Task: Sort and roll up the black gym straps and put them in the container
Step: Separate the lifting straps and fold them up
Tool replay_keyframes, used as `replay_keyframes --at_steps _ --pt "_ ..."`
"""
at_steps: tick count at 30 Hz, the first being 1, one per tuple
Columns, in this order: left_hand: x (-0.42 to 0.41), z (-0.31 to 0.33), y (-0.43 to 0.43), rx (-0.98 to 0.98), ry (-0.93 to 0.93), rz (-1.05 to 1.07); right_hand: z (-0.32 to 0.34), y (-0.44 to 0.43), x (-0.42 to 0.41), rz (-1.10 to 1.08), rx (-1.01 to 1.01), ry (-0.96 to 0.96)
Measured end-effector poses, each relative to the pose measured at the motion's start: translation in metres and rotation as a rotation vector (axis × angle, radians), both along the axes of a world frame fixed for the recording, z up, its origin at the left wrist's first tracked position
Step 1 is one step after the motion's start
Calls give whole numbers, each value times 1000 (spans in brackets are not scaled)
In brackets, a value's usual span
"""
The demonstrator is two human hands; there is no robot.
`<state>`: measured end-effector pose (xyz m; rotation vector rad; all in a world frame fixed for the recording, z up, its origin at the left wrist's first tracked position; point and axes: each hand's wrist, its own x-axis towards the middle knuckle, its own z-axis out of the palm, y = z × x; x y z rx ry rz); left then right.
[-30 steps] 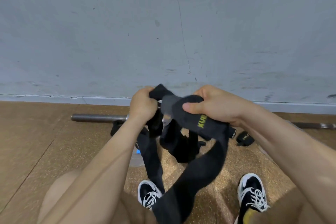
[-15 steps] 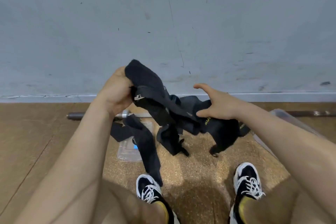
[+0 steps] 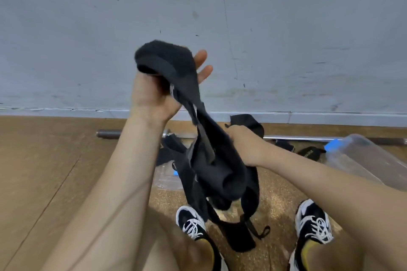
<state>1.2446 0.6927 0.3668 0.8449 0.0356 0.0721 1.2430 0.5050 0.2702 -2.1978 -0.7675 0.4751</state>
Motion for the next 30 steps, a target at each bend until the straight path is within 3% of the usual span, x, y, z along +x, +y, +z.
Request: replay_keyframes --at_steps 1,2,5,6,7,10,13,15,17,20,23,25,27,30 --pt "4 -4 4 -14 89 73 7 -3 4 -53 30 81" --pt "8 -8 11 154 235 226 14 -9 9 -132 51 189" --pt "11 -35 39 1122 641 503 34 -29 20 -247 140 461" --pt "12 -41 41 1288 639 501 40 -33 21 -245 181 501" --pt "8 -40 34 1279 545 450 45 -35 23 -245 220 532" --pt "-10 -27 -6 978 386 -64 50 -36 27 -269 307 583" --pt "-18 -36 -22 1200 155 -298 54 -34 27 -296 421 665" --pt "-21 -39 -28 1232 106 -440 55 -34 27 -298 509 701" --pt "-20 -42 -36 1279 39 -361 58 -33 30 -325 614 718" --pt "-20 -35 -45 1402 -54 -37 65 -33 33 -385 690 739" --pt "-22 -29 -44 1123 -38 -266 68 -35 31 -270 654 647" --pt "-23 -26 -42 1075 -5 -383 73 -36 29 -113 556 565" --pt "-18 -30 -40 1057 36 -380 77 -37 30 9 470 472" --pt "-17 -33 -47 885 230 -273 80 -38 38 -30 338 328"
